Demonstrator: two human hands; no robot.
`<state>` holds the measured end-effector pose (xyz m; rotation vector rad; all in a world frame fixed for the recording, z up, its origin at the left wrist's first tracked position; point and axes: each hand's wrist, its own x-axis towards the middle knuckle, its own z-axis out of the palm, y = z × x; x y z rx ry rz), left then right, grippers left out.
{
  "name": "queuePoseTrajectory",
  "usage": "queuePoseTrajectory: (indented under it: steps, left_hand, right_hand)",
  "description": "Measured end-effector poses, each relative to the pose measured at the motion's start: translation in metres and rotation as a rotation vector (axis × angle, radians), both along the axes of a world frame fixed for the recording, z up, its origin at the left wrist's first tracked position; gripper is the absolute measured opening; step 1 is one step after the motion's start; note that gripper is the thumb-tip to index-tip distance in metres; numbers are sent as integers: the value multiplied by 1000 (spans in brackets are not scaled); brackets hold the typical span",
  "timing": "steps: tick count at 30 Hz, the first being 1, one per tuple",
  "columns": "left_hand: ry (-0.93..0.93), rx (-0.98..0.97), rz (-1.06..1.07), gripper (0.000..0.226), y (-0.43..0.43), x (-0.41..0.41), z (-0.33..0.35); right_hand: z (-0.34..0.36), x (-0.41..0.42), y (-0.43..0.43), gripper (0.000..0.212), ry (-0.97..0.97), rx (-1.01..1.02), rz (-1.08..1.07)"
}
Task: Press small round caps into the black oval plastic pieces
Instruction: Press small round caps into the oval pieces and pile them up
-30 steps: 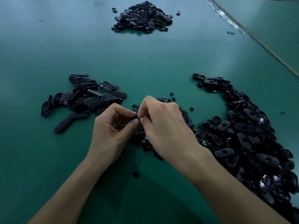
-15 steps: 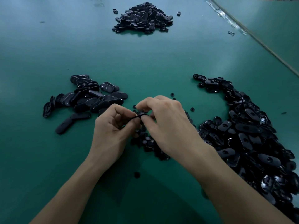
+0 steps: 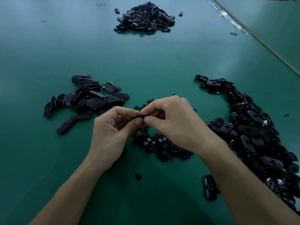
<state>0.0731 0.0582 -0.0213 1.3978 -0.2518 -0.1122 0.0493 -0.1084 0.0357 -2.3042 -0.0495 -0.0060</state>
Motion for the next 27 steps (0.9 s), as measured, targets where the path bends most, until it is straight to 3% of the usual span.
queuePoseTrajectory:
  steps: [27]
  left_hand:
    - [-16, 3, 17, 19, -2, -1, 1]
  right_hand:
    - [-5, -12, 12, 16, -57, 90, -139]
